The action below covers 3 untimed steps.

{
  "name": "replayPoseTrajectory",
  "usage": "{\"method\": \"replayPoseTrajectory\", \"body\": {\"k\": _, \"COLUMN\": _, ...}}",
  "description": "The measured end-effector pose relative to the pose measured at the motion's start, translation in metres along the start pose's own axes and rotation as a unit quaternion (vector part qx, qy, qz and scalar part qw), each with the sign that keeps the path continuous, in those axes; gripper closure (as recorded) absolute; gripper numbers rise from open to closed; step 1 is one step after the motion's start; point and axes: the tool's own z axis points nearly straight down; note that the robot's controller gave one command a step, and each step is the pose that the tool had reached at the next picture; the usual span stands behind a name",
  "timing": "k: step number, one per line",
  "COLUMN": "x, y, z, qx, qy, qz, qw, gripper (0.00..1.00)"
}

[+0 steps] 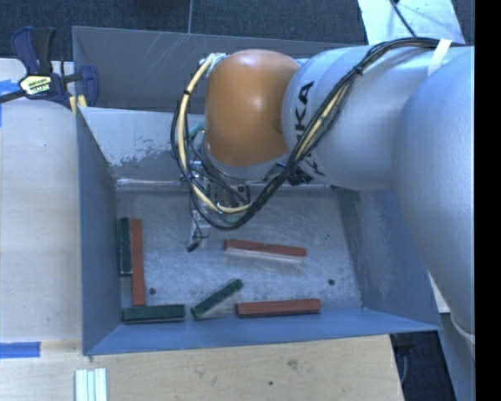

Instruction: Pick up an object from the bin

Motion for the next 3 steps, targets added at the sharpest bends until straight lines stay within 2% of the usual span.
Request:
{"method": "replayPoseTrajectory", "body": {"k": 1, "x": 0.078, "y": -0.089, "z": 0.079, "qx": 0.002, "qy": 0.001, "qz": -0.067, "qw": 0.9978, "gripper": 0.0}}
{"method": "replayPoseTrajectory", "body": {"k": 2, "x": 0.075, "y": -0.085, "z": 0.076, "qx": 0.0, "qy": -0.0035, "qz": -0.069, "qw": 0.9976, "gripper": 1.0}}
{"method": "replayPoseTrajectory", "body": {"k": 3, "x": 0.089, "y": -0.123, "z": -0.065, "qx": 0.001, "qy": -0.0079, "qz": -0.118, "qw": 0.993, "gripper": 1.0}}
